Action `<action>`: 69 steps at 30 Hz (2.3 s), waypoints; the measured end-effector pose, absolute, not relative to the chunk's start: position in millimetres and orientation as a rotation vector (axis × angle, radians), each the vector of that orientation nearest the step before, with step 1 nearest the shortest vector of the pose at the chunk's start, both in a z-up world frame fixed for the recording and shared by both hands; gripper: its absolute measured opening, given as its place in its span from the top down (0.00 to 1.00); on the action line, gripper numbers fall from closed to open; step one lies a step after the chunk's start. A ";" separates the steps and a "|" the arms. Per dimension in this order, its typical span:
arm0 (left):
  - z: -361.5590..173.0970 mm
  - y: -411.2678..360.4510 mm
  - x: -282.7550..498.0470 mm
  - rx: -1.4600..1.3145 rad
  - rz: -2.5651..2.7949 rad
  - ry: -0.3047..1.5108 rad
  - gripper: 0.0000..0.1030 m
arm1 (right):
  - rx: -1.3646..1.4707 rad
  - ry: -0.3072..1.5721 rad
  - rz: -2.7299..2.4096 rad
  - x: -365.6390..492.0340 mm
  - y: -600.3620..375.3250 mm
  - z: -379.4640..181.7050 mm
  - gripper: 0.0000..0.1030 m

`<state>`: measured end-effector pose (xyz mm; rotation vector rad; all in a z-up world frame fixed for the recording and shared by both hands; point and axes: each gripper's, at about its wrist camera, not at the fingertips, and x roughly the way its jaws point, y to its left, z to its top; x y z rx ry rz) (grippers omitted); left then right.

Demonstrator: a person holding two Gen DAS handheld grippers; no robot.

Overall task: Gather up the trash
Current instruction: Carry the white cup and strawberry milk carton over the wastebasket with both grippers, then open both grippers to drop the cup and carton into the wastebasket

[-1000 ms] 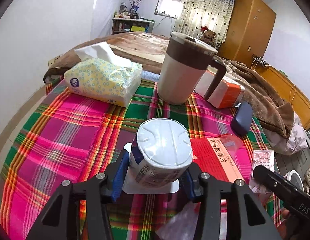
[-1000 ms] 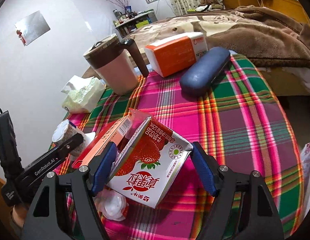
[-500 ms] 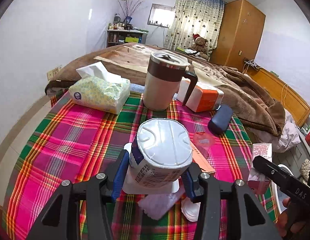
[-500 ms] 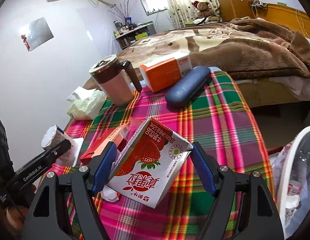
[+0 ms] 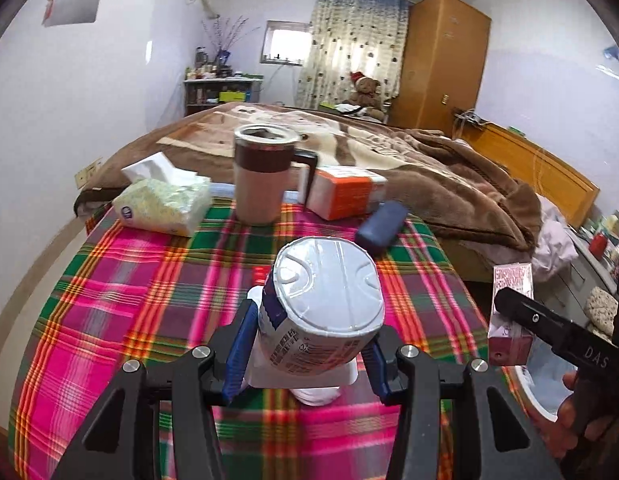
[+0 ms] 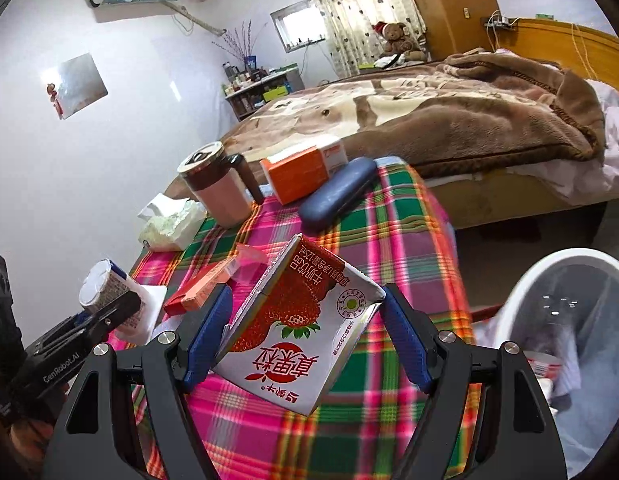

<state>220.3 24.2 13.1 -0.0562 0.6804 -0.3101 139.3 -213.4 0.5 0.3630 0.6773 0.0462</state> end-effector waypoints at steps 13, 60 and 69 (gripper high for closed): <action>25.7 -56.3 175.3 -0.002 -0.466 0.655 0.52 | 0.369 0.616 -0.069 92.0 -267.4 13.1 0.25; -25.9 -252.3 124.7 0.137 -0.804 0.771 0.42 | 0.347 0.794 -0.325 44.2 -400.7 -39.1 0.25; -19.6 -245.9 122.9 0.117 -0.808 0.755 0.37 | 0.333 0.789 -0.327 44.3 -397.0 -34.3 0.24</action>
